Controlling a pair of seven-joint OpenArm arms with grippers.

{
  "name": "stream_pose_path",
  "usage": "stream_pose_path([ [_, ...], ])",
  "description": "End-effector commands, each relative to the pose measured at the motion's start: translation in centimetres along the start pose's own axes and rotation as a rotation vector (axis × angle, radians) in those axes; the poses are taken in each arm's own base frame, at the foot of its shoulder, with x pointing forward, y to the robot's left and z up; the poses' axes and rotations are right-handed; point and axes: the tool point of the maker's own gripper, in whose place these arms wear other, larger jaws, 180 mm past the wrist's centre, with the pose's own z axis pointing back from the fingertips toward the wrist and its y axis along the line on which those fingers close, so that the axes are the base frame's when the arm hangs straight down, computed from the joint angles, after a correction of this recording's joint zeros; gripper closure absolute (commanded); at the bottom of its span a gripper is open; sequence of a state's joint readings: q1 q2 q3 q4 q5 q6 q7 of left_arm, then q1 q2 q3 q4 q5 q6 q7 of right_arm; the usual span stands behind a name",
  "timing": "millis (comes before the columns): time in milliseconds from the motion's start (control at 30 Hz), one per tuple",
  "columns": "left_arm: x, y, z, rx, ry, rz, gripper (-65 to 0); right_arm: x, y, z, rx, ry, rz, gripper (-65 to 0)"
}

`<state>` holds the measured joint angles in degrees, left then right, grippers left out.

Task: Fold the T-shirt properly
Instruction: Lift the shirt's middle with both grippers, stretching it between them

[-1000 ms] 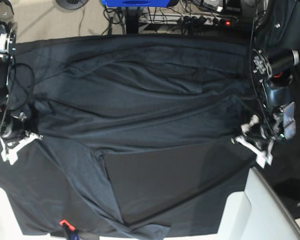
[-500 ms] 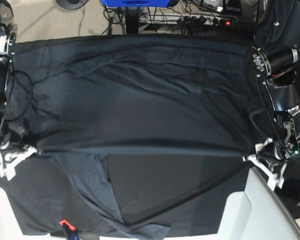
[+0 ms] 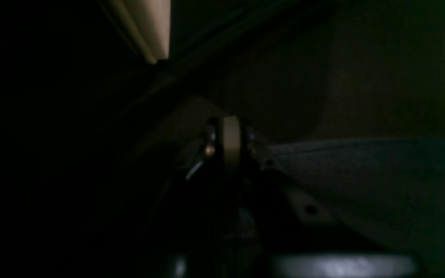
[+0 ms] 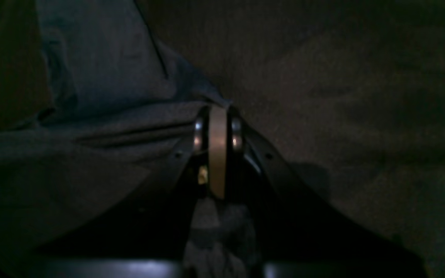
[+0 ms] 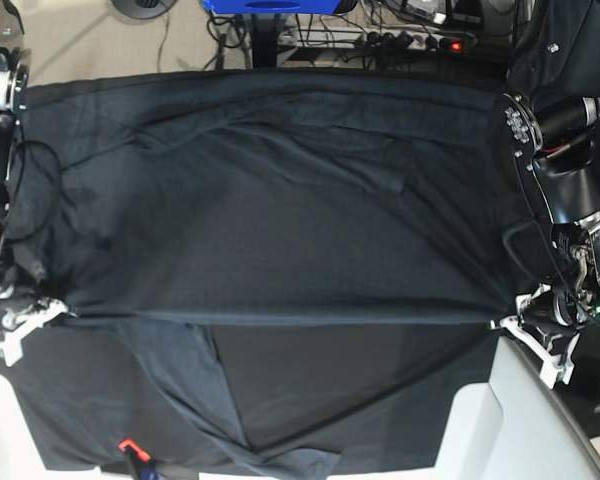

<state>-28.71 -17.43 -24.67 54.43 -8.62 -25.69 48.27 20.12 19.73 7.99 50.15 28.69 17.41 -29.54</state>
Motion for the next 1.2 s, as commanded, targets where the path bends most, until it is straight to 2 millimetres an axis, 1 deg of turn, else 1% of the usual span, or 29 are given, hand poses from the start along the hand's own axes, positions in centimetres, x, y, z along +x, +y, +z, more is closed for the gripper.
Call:
stream_pose_path([
  [0,2.9,0.7,1.0,0.014,-0.074,-0.007,0.0,2.4,-0.5,0.5,-0.003,-0.058,0.009,-0.2],
  [33,2.2,0.7,0.8,0.014,-0.061,-0.006,0.0,2.3,-0.3,0.5,0.008,-0.056,0.017,-0.2],
  [100,1.9,0.4,0.9,-0.005,-0.070,0.005,0.0,2.0,0.2,0.4,0.028,-0.050,0.039,-0.2],
  [200,0.8,-0.3,0.9,-0.059,-0.083,0.053,0.0,1.3,-0.1,0.2,-0.010,-0.017,0.114,-0.2],
  [267,0.2,-0.1,1.2,-0.069,-0.087,0.068,0.0,0.6,0.3,-0.2,-0.025,0.006,0.155,-0.2],
  [367,-1.1,-0.2,1.2,-0.072,-0.073,0.070,0.0,0.1,0.0,-0.3,-0.053,0.028,0.202,-0.2],
  [400,-1.4,-0.2,1.3,-0.070,-0.071,0.065,0.0,-0.1,0.2,-0.4,-0.053,0.032,0.205,-0.2],
  [433,-1.7,-0.2,1.5,-0.067,-0.070,0.057,0.0,-0.9,0.2,-0.5,-0.052,0.045,0.204,-0.2],
  [533,-2.3,-0.2,1.9,-0.058,-0.064,0.036,0.0,-1.3,0.2,-0.5,-0.052,0.054,0.204,0.0],
  [633,-2.2,-0.3,2.4,-0.055,-0.044,0.019,0.0,-1.4,0.2,-0.5,-0.052,0.054,0.206,0.0],
  [733,-1.2,-0.4,3.1,-0.047,-0.062,-0.008,0.0,-0.9,0.3,-0.5,-0.051,0.044,0.209,0.0],
  [833,-0.6,-0.6,3.9,-0.039,-0.053,-0.034,0.0,-0.6,0.4,-0.5,-0.050,0.038,0.210,0.0],
  [933,0.0,-0.8,4.7,-0.031,-0.059,-0.061,0.0,-0.9,0.3,-0.5,-0.051,0.046,0.209,0.0],
  [967,0.0,-0.9,4.8,-0.029,-0.053,-0.067,0.0,-1.0,0.3,-0.5,-0.051,0.047,0.209,0.0],
  [1000,-0.6,-0.8,4.9,-0.026,-0.036,-0.070,0.0,-1.3,0.2,-0.4,-0.053,0.064,0.209,0.0],
  [1100,-1.3,-1.1,5.0,-0.026,-0.025,-0.081,0.0,-2.3,0.0,-0.3,-0.059,0.119,0.208,0.0],
  [1167,-2.9,-1.4,4.8,-0.032,0.000,-0.080,0.0,-2.7,-0.1,-0.3,-0.062,0.146,0.206,0.0],
])
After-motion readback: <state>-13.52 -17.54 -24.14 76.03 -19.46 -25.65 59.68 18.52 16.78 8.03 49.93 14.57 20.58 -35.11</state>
